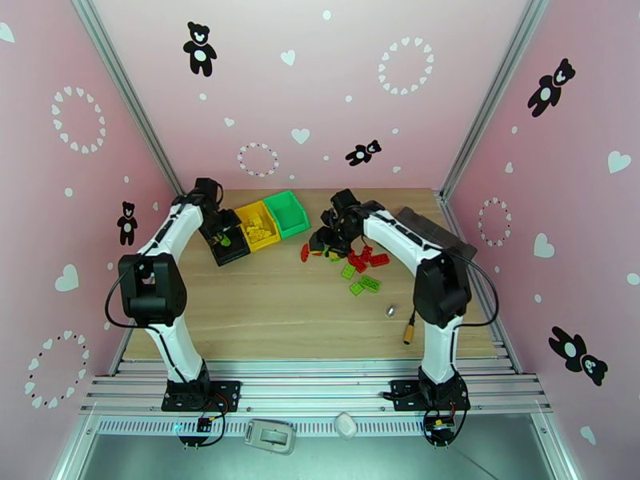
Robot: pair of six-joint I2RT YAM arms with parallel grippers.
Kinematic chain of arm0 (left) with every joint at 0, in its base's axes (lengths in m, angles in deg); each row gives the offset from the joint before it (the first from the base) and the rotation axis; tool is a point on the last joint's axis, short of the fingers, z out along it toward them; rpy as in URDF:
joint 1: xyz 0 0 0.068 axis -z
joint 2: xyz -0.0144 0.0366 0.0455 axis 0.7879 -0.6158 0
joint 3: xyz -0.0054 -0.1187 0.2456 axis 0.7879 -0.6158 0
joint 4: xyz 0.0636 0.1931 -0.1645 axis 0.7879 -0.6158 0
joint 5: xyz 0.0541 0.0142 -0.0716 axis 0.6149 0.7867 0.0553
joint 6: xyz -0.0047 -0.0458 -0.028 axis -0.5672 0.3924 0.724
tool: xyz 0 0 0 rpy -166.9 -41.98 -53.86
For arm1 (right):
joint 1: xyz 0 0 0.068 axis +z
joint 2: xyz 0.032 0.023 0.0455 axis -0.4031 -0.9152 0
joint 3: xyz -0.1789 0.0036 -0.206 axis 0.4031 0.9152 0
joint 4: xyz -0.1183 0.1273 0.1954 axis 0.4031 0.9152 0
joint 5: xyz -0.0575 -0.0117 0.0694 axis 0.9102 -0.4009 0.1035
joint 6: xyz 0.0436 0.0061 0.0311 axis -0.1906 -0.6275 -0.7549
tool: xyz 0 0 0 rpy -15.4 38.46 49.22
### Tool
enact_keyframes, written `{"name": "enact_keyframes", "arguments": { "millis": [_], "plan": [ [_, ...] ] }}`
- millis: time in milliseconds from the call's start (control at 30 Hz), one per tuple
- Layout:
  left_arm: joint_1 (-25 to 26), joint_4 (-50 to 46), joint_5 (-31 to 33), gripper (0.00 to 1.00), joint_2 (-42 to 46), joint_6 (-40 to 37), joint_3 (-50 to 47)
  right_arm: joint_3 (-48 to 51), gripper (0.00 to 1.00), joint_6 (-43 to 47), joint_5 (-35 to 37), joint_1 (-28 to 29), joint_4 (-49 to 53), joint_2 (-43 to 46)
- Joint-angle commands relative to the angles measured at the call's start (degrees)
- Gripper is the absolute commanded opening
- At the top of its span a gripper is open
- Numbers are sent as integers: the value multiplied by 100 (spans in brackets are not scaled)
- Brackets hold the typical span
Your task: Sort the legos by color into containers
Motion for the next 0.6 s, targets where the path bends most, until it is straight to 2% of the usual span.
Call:
{"name": "enact_keyframes", "arguments": {
  "millis": [0, 167, 333, 567],
  "plan": [
    [660, 61, 105, 77, 460, 106, -415, 343, 62, 155, 777, -108, 466, 373],
    [1708, 295, 269, 77, 570, 440, -886, 970, 63, 93, 1155, -339, 505, 743],
    [2669, 386, 310, 76, 273, 652, -807, 1642, 62, 18, 1398, -593, 513, 1141],
    [3812, 189, 277, 74, -819, 468, 295, 2652, 58, -193, 1530, -956, 437, 1962]
  ]
}}
